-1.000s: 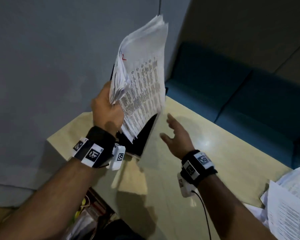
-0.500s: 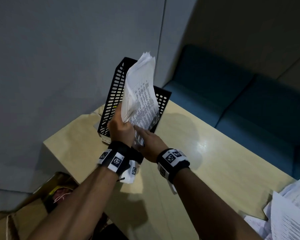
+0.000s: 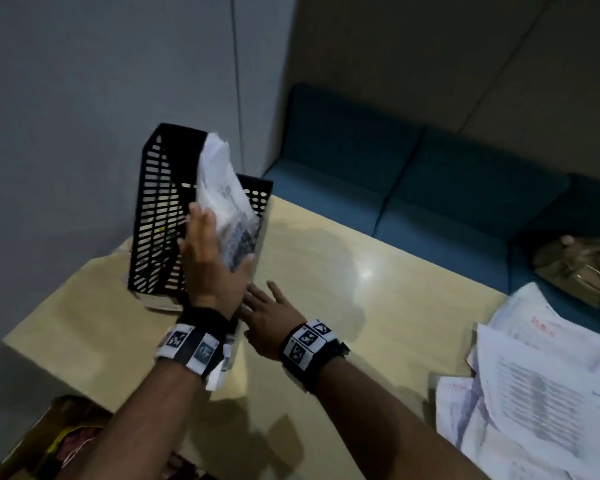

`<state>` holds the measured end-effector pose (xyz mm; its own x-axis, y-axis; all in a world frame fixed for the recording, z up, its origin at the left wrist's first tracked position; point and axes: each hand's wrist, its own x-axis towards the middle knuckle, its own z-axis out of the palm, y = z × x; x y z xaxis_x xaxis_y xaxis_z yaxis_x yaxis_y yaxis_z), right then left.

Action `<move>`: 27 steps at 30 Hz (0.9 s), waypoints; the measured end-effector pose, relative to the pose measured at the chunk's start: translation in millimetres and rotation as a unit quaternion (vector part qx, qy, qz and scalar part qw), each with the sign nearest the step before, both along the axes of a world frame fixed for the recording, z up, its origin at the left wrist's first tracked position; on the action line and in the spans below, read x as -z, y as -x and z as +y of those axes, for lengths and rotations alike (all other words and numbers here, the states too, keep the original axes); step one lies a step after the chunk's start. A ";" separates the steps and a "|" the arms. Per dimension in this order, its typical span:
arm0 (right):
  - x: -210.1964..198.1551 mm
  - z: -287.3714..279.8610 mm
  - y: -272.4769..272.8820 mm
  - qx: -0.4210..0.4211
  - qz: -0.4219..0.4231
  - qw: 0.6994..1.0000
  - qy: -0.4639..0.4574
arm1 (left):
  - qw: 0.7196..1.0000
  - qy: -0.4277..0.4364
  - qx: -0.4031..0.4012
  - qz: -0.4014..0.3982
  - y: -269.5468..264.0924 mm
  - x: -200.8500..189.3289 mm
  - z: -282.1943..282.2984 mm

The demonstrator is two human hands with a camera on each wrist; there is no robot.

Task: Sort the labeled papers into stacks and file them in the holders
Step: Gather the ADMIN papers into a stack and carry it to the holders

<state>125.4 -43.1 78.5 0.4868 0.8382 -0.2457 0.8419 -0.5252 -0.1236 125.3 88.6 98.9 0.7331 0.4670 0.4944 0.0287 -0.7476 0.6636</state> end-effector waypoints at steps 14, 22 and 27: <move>35.1 -353.0 79.0 0.552 -0.100 0.809 -0.172 | 0.893 0.060 0.428 0.125 58.3 70.3 -176.3; 66.1 -462.8 161.0 0.655 0.144 0.741 -0.034 | 0.827 0.103 0.508 0.217 65.8 77.6 -285.1; 67.6 -470.5 159.7 0.782 0.151 0.539 -0.275 | 0.801 0.128 0.474 0.343 71.4 78.0 -330.2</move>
